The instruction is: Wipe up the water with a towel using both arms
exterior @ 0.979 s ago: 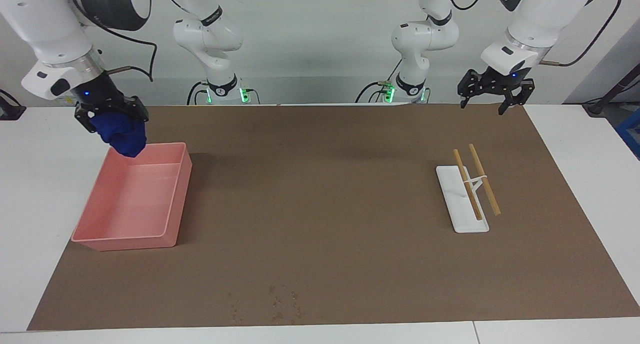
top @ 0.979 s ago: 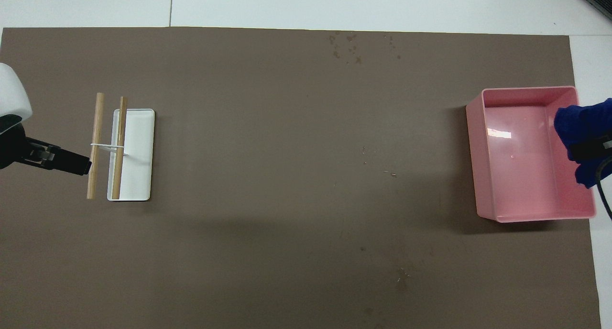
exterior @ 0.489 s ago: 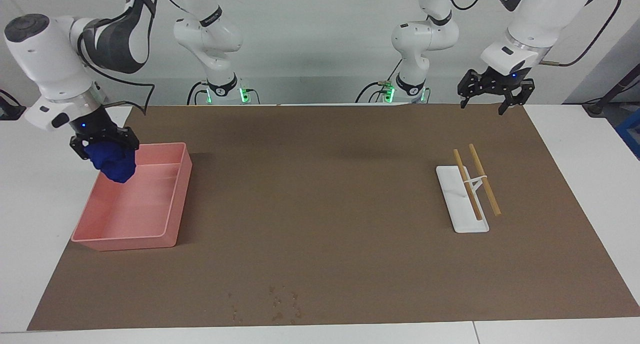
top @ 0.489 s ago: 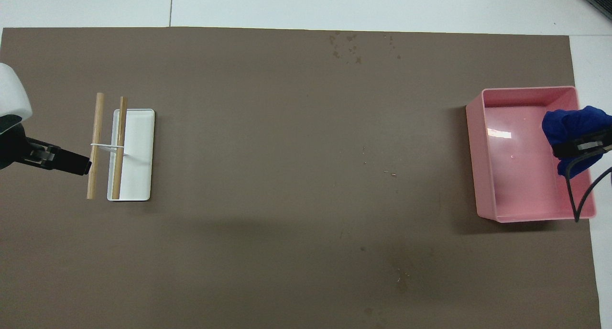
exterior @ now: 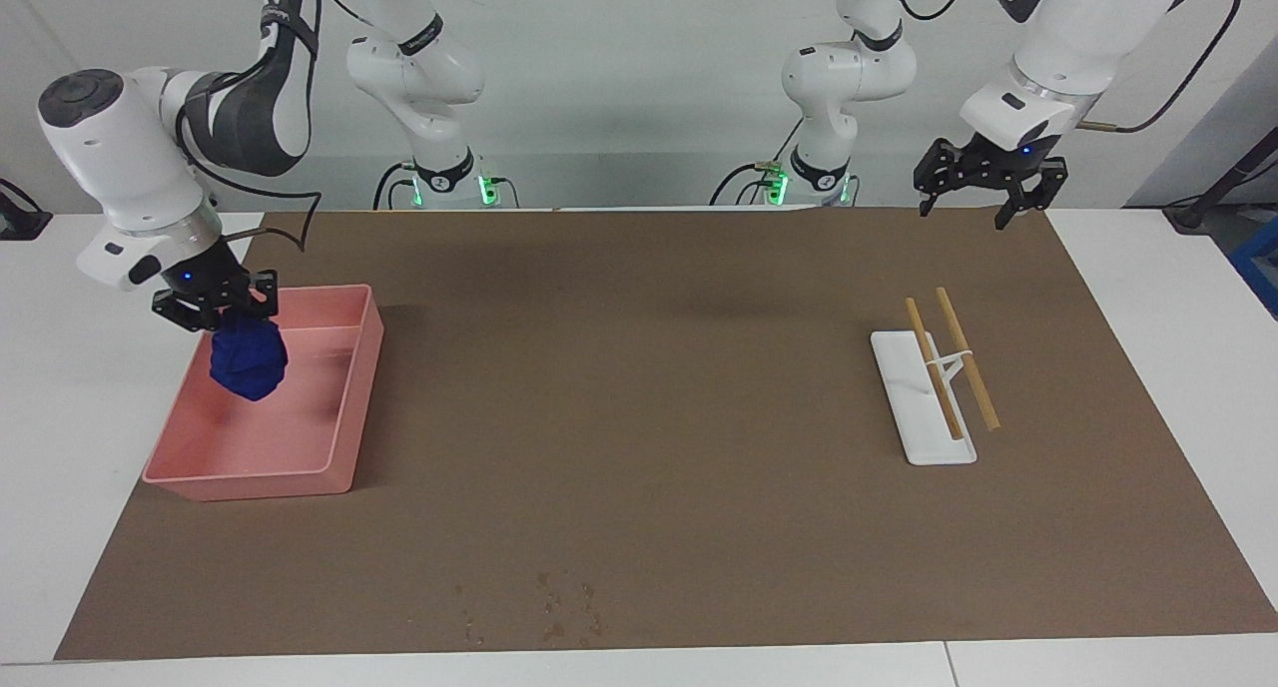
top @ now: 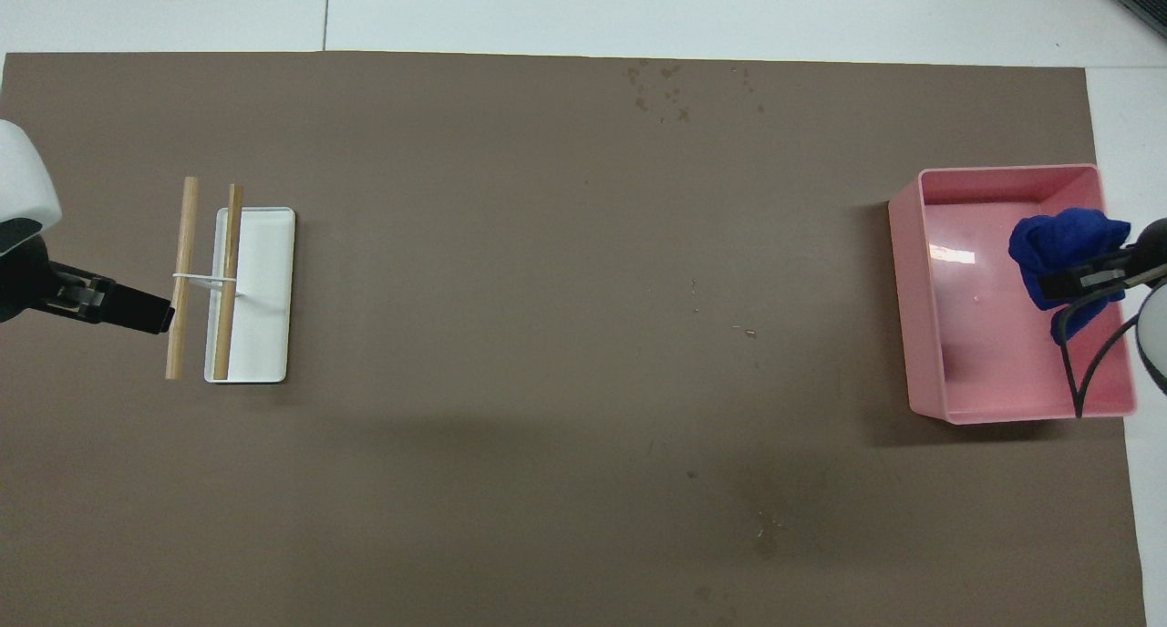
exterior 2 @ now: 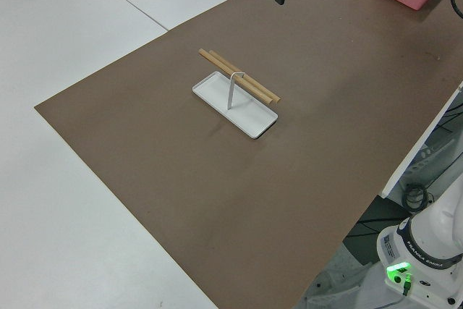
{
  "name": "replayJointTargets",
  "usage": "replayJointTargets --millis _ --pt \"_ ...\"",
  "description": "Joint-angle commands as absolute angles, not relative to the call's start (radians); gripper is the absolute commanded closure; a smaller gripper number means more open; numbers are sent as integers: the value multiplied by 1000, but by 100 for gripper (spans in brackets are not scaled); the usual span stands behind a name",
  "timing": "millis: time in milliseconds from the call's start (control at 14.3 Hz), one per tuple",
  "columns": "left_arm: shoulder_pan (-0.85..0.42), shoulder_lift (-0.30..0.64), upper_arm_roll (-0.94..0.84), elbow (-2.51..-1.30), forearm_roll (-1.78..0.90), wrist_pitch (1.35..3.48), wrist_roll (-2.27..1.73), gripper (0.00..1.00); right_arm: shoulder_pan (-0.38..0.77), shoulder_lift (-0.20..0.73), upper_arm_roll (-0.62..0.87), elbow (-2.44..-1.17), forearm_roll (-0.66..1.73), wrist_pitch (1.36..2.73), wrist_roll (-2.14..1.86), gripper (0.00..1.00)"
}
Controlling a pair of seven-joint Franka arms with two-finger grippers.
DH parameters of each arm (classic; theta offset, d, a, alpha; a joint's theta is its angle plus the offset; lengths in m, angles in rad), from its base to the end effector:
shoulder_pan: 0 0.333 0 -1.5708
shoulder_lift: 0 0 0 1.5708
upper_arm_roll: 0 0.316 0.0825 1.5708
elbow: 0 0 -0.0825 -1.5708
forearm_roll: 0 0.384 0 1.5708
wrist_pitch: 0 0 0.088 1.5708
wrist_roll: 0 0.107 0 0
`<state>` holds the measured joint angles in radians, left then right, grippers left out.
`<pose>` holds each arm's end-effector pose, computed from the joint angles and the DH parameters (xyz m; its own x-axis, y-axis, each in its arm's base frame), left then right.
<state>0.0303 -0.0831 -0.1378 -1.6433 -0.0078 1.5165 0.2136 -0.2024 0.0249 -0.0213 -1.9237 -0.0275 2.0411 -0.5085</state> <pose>0.5191 -0.0601 0.6301 0.9481 -0.3150 -0.0442 -0.3150 -0.9491 0.0059 0.5606 -0.1290 0.4835 0.9536 0.2934 0.0678 0.2890 -0.9549 0.0677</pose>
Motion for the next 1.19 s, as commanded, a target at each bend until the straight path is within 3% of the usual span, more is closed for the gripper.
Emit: replayJointTargets --millis 0,210,769,1119 --pt "26 -106 -133 -1666 12 1525 221 0 -209 12 -12 -1924 -49 2045 -515 0" --pt "26 -106 -133 -1666 12 1525 221 0 -207 -6 0 -1904 -35 2004 -517 0" --pt "26 -106 -133 -1666 12 1525 221 0 -207 -32 144 -1609 32 1593 -269 0" --pt "26 -106 -133 -1666 12 1525 221 0 -193 -112 206 -1601 35 1480 -181 0"
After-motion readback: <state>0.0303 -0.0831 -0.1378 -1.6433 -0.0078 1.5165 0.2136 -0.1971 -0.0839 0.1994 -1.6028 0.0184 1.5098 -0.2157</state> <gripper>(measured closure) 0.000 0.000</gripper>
